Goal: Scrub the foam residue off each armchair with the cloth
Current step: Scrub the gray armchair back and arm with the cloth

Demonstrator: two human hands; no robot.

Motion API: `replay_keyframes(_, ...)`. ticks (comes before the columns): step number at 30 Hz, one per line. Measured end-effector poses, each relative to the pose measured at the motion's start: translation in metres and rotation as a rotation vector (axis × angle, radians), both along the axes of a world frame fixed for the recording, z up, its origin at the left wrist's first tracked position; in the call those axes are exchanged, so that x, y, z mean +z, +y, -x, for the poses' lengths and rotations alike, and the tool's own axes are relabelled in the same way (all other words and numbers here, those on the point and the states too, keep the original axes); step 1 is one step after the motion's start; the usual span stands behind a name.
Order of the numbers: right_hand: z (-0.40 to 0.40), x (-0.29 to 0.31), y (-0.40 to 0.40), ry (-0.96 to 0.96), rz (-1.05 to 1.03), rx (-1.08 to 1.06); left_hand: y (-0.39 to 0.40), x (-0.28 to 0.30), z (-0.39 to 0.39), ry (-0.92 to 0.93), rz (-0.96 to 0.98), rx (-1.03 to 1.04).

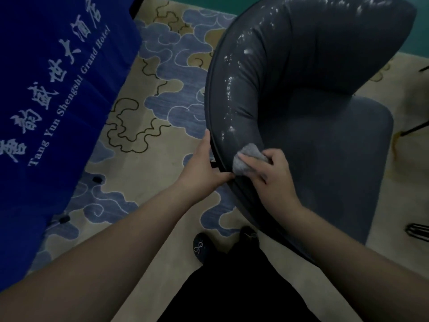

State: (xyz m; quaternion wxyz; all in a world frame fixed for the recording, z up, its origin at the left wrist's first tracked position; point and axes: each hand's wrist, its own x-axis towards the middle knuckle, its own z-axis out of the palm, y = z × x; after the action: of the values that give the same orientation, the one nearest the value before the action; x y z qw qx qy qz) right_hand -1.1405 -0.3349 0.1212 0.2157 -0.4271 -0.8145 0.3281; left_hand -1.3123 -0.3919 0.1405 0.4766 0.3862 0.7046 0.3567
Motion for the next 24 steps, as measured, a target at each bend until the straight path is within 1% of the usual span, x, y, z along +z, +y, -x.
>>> replay_keyframes(2, 0.030, 0.002, 0.021, 0.019, -0.017, -0.005, 0.003, -0.002, 0.006, 0.005, 0.015, -0.012)
replay_keyframes(5, 0.064, 0.004, 0.046, 0.069, 0.016, -0.044, 0.007, -0.005, 0.016, 0.018, 0.028, -0.027)
replay_keyframes(9, 0.040, 0.001, 0.023, 0.046, -0.038, -0.030, 0.014, -0.009, 0.026, -0.031, 0.042, -0.050)
replay_keyframes(11, 0.028, 0.002, 0.010, 0.061, 0.002, -0.038, 0.017, -0.008, 0.030, -0.023, 0.018, -0.069)
replay_keyframes(13, 0.037, -0.001, 0.018, 0.083, 0.040, -0.089, 0.019, -0.008, 0.032, -0.014, 0.016, -0.082)
replay_keyframes(18, 0.088, 0.000, 0.057, 0.136, 0.044, -0.166, 0.022, -0.009, 0.038, -0.022, 0.063, -0.067)
replay_keyframes(21, 0.076, -0.005, 0.050, 0.127, -0.018, -0.147, 0.026, -0.009, 0.043, -0.014, 0.060, -0.070)
replay_keyframes(24, 0.058, -0.007, 0.030, 0.138, -0.030, -0.113, 0.029, -0.009, 0.044, -0.002, 0.064, -0.092)
